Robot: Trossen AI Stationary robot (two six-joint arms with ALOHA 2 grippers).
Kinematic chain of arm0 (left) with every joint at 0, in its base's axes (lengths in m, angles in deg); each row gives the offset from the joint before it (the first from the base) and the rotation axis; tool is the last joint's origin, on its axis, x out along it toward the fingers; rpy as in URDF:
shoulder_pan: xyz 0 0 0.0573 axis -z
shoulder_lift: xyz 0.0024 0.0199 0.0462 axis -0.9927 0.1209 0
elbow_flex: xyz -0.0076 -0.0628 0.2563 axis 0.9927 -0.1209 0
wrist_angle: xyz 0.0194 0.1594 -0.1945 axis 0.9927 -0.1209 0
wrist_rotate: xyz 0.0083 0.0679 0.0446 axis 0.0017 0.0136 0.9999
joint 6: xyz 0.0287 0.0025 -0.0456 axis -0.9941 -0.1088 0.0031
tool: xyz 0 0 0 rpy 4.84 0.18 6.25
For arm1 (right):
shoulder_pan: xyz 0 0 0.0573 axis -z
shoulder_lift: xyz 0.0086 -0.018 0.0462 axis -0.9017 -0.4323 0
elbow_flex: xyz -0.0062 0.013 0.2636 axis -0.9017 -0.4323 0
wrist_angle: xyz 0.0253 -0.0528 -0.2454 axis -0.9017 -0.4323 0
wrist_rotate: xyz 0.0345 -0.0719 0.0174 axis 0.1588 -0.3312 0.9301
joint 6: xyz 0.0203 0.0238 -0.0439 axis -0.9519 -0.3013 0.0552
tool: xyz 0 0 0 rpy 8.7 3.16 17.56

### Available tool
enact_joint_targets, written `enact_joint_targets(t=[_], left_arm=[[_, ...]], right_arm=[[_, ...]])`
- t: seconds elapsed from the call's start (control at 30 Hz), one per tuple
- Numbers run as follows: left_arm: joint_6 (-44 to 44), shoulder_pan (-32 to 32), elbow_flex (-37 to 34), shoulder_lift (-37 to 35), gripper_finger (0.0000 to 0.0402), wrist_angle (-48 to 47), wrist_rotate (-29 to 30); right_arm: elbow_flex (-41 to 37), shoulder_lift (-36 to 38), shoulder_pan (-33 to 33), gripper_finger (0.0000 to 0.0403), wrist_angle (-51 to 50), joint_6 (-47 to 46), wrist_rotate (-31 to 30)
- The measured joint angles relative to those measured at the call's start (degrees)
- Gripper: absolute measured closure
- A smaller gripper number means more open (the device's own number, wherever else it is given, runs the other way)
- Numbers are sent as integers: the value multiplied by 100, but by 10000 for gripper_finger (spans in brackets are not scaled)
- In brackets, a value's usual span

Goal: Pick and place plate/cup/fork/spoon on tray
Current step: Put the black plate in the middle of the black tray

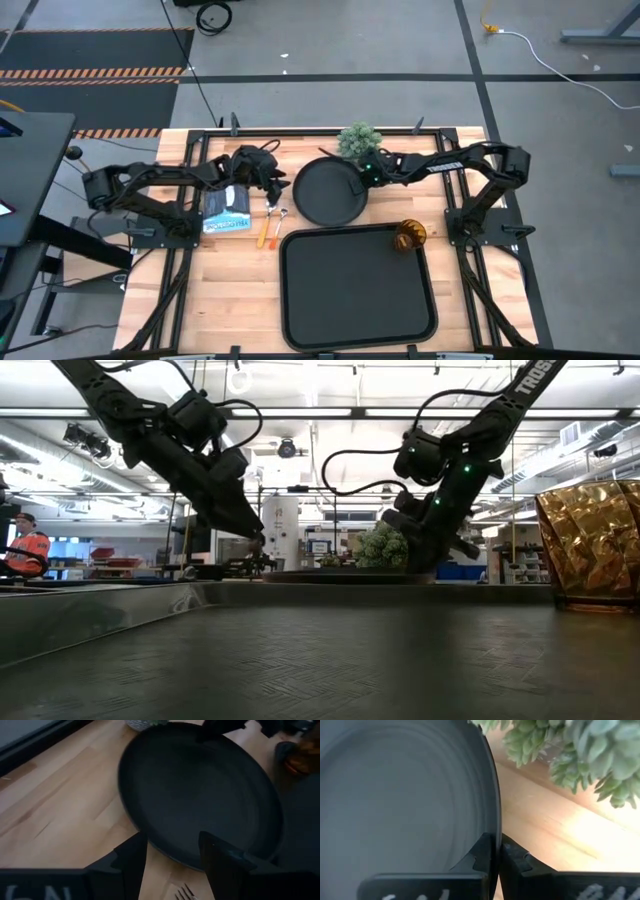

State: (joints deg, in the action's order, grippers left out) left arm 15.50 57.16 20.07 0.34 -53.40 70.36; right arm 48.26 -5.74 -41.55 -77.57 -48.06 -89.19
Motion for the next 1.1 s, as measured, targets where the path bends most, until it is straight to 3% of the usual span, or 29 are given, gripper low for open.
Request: enact_joint_targets(t=[0.23,0.63,1.1], left_arm=[[-171,-170,-2,-304,214,-266,-183],[-309,-159,-2,-1052,214,-563,-364],[-152,-147,-2,-1147,214,-655,-630]], right_arm=[[0,276,123,383,-9,109,194],[-4,422,86,389,155,442,1044],[-9,416,-259,389,303,853,2036]])
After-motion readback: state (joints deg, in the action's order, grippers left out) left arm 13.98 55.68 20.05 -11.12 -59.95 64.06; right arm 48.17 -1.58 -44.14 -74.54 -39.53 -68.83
